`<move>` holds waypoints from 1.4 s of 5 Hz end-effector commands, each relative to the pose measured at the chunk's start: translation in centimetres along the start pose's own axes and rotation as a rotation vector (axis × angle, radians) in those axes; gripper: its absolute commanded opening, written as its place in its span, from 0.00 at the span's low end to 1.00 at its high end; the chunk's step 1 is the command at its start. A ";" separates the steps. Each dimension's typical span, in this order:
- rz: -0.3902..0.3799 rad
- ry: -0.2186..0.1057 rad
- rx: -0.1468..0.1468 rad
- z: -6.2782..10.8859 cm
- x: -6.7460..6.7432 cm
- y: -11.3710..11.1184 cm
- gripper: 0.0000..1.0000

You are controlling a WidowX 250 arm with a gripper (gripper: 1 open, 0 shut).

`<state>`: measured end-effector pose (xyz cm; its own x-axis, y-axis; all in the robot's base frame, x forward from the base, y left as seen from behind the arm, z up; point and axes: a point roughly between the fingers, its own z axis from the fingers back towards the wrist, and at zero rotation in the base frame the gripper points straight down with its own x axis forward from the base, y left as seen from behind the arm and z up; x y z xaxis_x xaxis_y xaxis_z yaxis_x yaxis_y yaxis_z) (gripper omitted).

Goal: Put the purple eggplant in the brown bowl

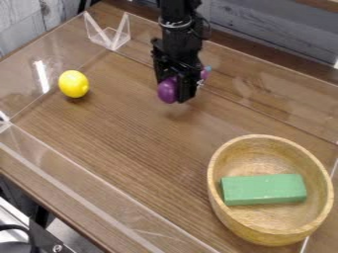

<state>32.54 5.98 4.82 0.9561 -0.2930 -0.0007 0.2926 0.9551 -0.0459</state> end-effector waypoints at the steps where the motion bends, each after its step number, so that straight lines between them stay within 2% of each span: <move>1: 0.020 -0.060 0.026 1.8 0.8 1.0 0.00; 6: 0.085 -0.052 0.006 3.0 -0.5 -0.9 0.00; 7: 0.093 -0.055 0.001 3.8 -1.2 -2.4 0.00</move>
<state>30.17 4.27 6.84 0.9800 -0.1988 -0.0102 0.1976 0.9779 -0.0684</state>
